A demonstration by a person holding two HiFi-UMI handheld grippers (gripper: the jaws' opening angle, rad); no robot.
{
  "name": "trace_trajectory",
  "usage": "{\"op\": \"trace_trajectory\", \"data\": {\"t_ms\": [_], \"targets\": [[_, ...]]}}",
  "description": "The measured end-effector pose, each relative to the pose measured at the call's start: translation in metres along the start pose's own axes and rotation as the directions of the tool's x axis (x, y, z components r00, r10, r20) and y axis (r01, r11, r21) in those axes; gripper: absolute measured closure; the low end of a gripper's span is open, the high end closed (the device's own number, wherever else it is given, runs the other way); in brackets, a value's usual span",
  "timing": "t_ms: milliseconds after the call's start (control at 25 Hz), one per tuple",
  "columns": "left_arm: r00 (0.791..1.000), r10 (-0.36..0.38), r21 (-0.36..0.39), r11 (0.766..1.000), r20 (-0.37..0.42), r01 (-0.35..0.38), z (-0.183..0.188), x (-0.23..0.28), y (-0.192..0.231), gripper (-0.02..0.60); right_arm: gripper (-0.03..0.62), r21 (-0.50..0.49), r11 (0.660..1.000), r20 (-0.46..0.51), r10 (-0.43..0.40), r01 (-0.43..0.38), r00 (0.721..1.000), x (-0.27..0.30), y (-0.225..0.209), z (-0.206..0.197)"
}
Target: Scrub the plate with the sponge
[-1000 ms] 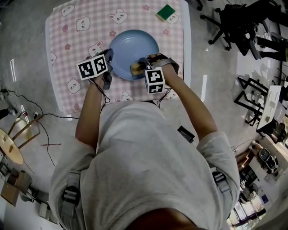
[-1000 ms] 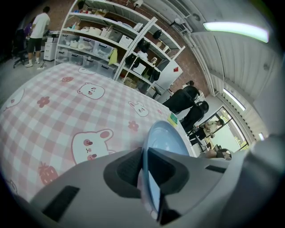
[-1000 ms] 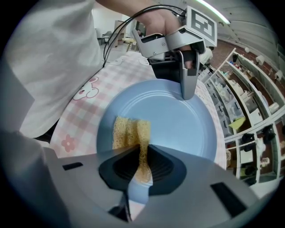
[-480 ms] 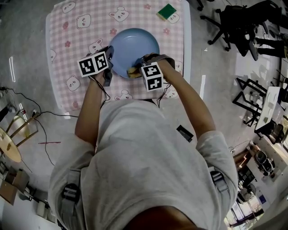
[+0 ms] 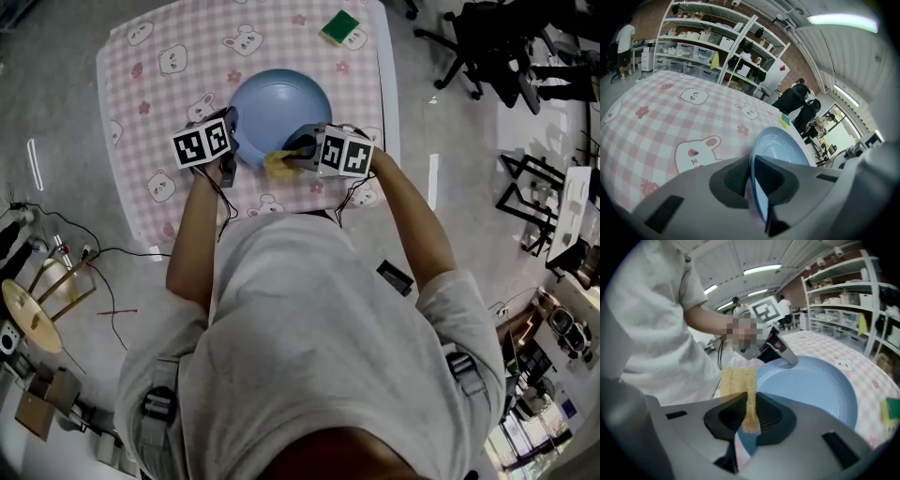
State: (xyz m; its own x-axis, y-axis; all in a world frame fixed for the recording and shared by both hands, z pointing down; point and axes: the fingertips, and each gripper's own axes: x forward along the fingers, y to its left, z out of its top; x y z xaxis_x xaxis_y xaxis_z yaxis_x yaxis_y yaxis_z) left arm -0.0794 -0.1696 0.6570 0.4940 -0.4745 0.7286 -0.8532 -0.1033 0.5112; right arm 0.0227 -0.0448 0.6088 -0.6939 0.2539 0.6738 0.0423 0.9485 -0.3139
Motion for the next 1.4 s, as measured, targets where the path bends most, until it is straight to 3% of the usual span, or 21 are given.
{"op": "trace_trajectory", "data": {"t_ms": [120,240,400,520,680,800,880,1000,1120,1240,1400], "targets": [[1.0,0.02,0.02,1.0,-0.019,-0.02,-0.001,0.003,0.005,0.54,0.54,0.156,0.984,0.151,-0.109,0.086,0.982,-0.018,-0.015,0.012],[0.998,0.055,0.054,0.997,-0.029,-0.053,-0.003,0.001,0.009,0.533,0.54,0.289,0.944,0.263,-0.239,0.16,0.935,-0.032,-0.028,0.021],[0.998,0.067,0.068,0.995,-0.015,-0.066,-0.003,-0.003,0.01,0.52,0.54,0.444,0.867,0.324,-0.392,0.227,0.861,-0.045,-0.042,0.019],[0.997,0.075,0.073,0.994,0.02,-0.076,0.0,-0.015,0.009,0.476,0.54,0.527,0.808,0.314,-0.472,0.262,0.824,-0.05,-0.044,0.009],[0.987,0.129,0.106,0.985,0.095,-0.139,0.003,-0.04,0.009,0.453,0.54,0.648,0.735,0.35,-0.523,0.203,0.778,-0.056,-0.038,0.002],[0.98,0.139,0.148,0.976,0.141,-0.159,-0.007,-0.059,-0.005,0.472,0.54,0.74,0.664,0.409,-0.571,0.108,0.712,-0.063,-0.032,0.0],[0.976,0.119,0.178,0.972,0.18,-0.152,-0.012,-0.071,-0.024,0.512,0.54,0.757,0.636,0.387,-0.62,0.149,0.682,-0.07,-0.032,-0.005],[0.972,0.08,0.227,0.965,0.223,-0.132,-0.025,-0.084,-0.059,0.568,0.54,0.706,0.619,0.297,-0.7,0.344,0.65,-0.081,-0.031,-0.014],[0.964,0.041,0.264,0.958,0.261,-0.112,-0.038,-0.094,-0.09,0.568,0.54,0.641,0.601,0.268,-0.758,0.477,0.595,-0.094,-0.025,-0.012],[0.955,0.024,0.25,0.963,0.297,-0.102,-0.048,-0.103,-0.112,0.569,0.54,0.599,0.585,0.267,-0.79,0.547,0.551,-0.105,-0.019,-0.008],[0.949,0.016,0.215,0.973,0.315,-0.088,-0.063,-0.116,-0.129,0.569,0.54,0.584,0.567,0.269,-0.811,0.582,0.52,-0.112,-0.006,-0.005]]}}
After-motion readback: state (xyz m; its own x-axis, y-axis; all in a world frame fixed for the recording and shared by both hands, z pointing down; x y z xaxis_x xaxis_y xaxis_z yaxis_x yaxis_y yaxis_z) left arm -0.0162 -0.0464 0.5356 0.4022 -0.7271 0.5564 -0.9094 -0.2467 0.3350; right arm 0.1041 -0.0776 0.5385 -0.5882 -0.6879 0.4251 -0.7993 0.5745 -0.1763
